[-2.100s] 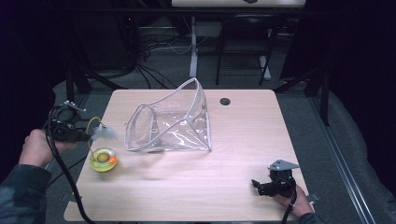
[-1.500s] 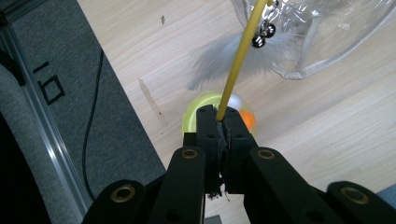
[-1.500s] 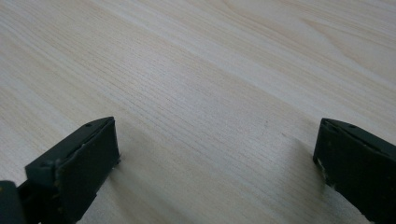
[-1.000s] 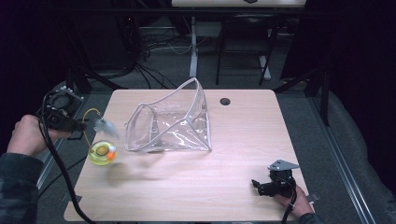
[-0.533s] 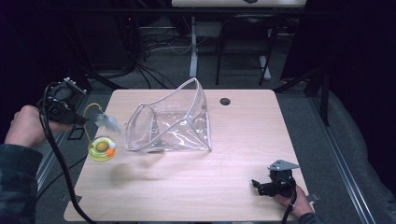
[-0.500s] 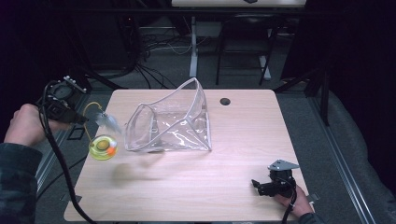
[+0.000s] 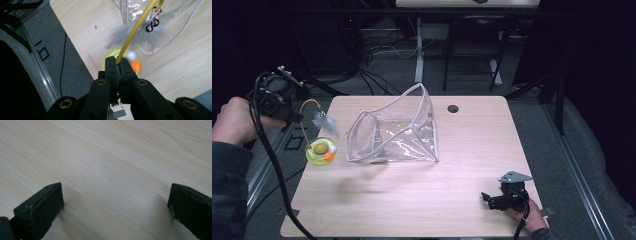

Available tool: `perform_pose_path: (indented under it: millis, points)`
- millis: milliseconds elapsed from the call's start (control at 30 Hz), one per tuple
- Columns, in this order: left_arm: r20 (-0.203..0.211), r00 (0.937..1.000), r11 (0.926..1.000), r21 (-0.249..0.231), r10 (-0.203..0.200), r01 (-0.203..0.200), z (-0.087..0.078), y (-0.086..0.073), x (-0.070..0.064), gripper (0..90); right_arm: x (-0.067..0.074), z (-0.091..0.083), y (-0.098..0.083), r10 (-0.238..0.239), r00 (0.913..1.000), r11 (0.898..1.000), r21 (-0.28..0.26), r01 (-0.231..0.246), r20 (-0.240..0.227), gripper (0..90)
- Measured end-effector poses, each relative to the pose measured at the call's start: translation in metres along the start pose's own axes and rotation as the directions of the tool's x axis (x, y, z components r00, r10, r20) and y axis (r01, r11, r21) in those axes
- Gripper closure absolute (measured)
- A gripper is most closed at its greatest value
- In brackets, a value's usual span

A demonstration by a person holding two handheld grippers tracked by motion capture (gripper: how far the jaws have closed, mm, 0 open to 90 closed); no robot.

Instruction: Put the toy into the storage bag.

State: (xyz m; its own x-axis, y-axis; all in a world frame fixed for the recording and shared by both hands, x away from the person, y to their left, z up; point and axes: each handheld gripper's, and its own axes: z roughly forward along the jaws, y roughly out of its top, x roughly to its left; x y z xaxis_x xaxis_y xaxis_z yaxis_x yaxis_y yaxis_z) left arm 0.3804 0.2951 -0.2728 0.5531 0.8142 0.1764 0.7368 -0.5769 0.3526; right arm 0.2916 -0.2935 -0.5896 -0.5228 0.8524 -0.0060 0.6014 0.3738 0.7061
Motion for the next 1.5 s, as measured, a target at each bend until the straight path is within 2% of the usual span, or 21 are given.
perform_pose_path:
  millis: [433, 733, 1500]
  points:
    - [-0.01, 0.9999, 1.0, 0.0, 0.005, -0.005, -0.014, 0.013, 0.001, 88.0, 0.0, 0.0, 0.0, 0.0, 1.0, 1.0, 0.0, 0.0, 0.001, 0.0]
    - [-0.006, 0.9998, 0.9992, 0.035, 0.02, -0.02, -0.021, 0.024, 0.003, 87.9, 0.0, 0.0, 0.0, 0.001, 1.0, 1.0, 0.0, -0.001, 0.001, 0.0]
    - [-0.031, 0.9979, 0.9983, 0.015, 0.057, -0.057, -0.045, 0.051, -0.004, 88.0, 0.0, 0.0, 0.0, 0.001, 1.0, 1.0, 0.0, -0.001, 0.001, 0.0]
